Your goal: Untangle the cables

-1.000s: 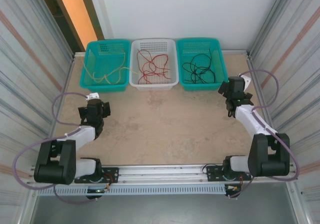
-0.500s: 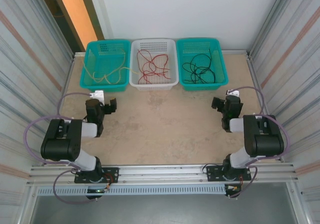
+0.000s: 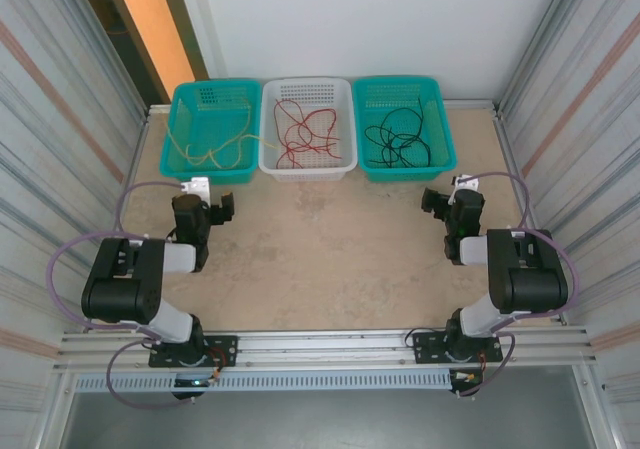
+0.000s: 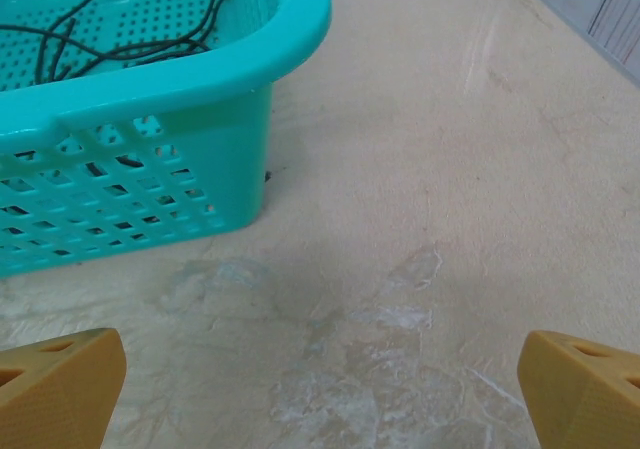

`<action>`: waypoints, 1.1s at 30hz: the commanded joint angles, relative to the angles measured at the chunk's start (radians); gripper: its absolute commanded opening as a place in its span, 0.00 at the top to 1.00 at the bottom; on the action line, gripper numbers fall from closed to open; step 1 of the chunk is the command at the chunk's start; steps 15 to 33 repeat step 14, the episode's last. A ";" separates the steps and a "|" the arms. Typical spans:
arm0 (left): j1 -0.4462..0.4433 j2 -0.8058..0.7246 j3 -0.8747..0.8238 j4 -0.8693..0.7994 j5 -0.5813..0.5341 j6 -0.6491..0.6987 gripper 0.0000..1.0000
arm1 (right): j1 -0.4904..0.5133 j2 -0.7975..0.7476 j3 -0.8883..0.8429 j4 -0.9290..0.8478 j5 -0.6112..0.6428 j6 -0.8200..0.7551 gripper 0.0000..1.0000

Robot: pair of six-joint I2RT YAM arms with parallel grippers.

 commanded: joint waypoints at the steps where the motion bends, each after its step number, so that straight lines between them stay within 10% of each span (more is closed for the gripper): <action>1: -0.004 -0.002 0.018 -0.003 -0.028 0.019 0.01 | 0.002 0.000 0.008 0.024 -0.011 -0.025 0.01; 33: 0.003 -0.002 0.024 -0.011 -0.014 0.015 0.01 | -0.013 -0.002 0.015 0.010 -0.085 -0.036 0.01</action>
